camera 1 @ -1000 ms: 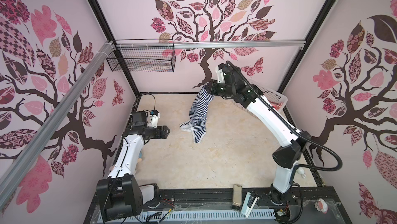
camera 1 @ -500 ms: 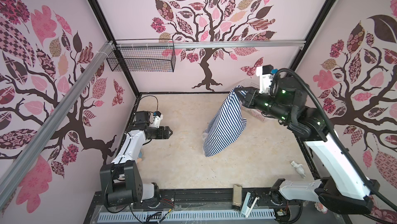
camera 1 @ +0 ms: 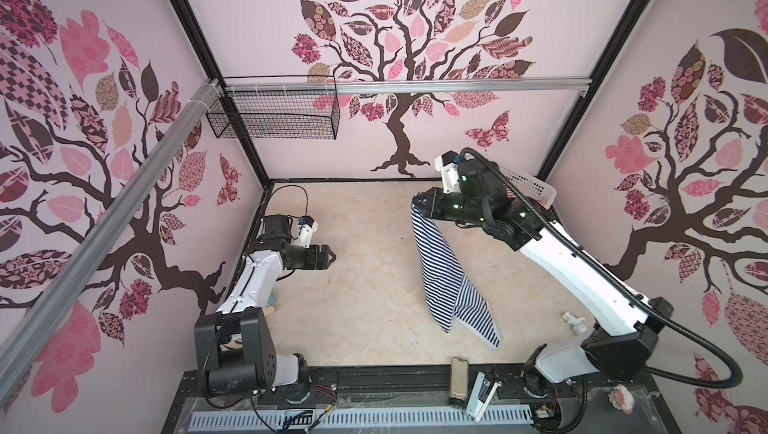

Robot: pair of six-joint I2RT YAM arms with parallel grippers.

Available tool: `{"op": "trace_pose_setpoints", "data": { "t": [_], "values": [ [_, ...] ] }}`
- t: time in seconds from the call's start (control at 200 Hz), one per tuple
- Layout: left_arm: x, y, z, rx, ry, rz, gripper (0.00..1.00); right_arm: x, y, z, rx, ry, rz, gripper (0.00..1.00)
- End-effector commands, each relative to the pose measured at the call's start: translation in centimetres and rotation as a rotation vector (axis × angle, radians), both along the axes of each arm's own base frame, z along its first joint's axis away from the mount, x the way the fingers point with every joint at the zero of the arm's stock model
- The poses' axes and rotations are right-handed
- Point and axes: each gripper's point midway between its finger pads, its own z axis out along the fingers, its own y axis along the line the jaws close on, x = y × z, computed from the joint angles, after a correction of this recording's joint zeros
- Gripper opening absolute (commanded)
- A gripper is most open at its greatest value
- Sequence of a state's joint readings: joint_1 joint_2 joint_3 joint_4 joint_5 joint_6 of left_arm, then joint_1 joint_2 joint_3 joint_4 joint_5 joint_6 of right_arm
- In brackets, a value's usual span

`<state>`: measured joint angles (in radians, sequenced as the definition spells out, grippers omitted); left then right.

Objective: Fold and stack the tank tops
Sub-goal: 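Lower the tank top onto the table center with the right gripper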

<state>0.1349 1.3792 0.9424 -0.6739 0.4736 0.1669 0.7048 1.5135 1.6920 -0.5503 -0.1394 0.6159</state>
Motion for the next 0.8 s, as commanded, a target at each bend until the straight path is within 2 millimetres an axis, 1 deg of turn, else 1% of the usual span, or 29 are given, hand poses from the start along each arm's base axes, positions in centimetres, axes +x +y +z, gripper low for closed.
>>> {"op": "trace_pose_setpoints", "data": {
  "t": [0.0, 0.035, 0.1, 0.155, 0.185, 0.22, 0.265, 0.275, 0.32, 0.365, 0.415, 0.45, 0.5, 0.56, 0.665, 0.715, 0.795],
  "values": [
    [1.1, 0.1, 1.8, 0.021, -0.068, -0.015, 0.86, 2.0, 3.2, 1.0, 0.088, -0.03, 0.043, 0.0],
    [1.2, 0.1, 1.9, 0.018, -0.07, -0.012, 0.87, 3.1, 3.8, 0.6, 0.083, -0.032, 0.031, 0.0],
    [1.3, -0.1, 2.2, 0.005, -0.076, -0.014, 0.87, 5.0, 4.7, 0.3, 0.073, -0.051, 0.006, 0.0],
    [1.5, -0.3, 2.4, -0.008, -0.075, -0.017, 0.87, 6.9, 4.9, -0.4, 0.039, -0.062, -0.051, 0.0],
    [1.6, -0.6, 2.5, -0.014, -0.074, -0.025, 0.87, 8.1, 4.4, -1.0, -0.006, -0.065, -0.107, 0.0],
    [1.6, -1.0, 2.5, -0.016, -0.071, -0.04, 0.87, 9.6, 3.7, -2.1, -0.069, -0.056, -0.174, 0.0],
    [1.5, -1.8, 2.5, -0.011, -0.066, -0.072, 0.87, 11.3, 2.3, -4.3, -0.16, -0.012, -0.25, 0.0],
    [1.5, -2.0, 2.5, -0.007, -0.065, -0.081, 0.87, 11.6, 2.0, -4.5, -0.174, -0.008, -0.261, 0.0],
    [1.4, -3.0, 2.3, 0.011, -0.064, -0.119, 0.87, 12.8, 1.3, -7.0, -0.235, 0.029, -0.281, 0.0],
    [1.2, -4.2, 2.1, 0.029, -0.064, -0.158, 0.87, 13.5, 0.9, -9.1, -0.256, 0.071, -0.274, 0.0],
    [0.9, -5.6, 1.9, 0.043, -0.066, -0.203, 0.87, 13.6, 1.2, -11.0, -0.257, 0.104, -0.238, 0.0],
    [0.8, -6.5, 1.7, 0.055, -0.069, -0.232, 0.87, 13.4, 1.0, -12.1, -0.262, 0.125, -0.238, 0.0],
    [0.7, -7.7, 1.3, 0.075, -0.068, -0.272, 0.87, 12.9, 0.6, -12.6, -0.262, 0.135, -0.245, 0.0],
    [0.8, -8.8, 0.6, 0.099, -0.066, -0.305, 0.88, 12.2, -0.6, -12.2, -0.261, 0.125, -0.282, 0.0],
    [1.2, -10.5, -0.9, 0.136, -0.045, -0.341, 0.89, 10.4, -2.2, -9.8, -0.22, 0.069, -0.294, 0.0],
    [1.5, -11.3, -1.7, 0.16, -0.032, -0.358, 0.89, 9.3, -2.5, -9.0, -0.199, 0.064, -0.279, 0.0],
    [2.2, -12.5, -3.0, 0.206, -0.016, -0.374, 0.9, 8.1, -3.2, -8.7, -0.196, 0.075, -0.278, 0.0]
  ]
}}
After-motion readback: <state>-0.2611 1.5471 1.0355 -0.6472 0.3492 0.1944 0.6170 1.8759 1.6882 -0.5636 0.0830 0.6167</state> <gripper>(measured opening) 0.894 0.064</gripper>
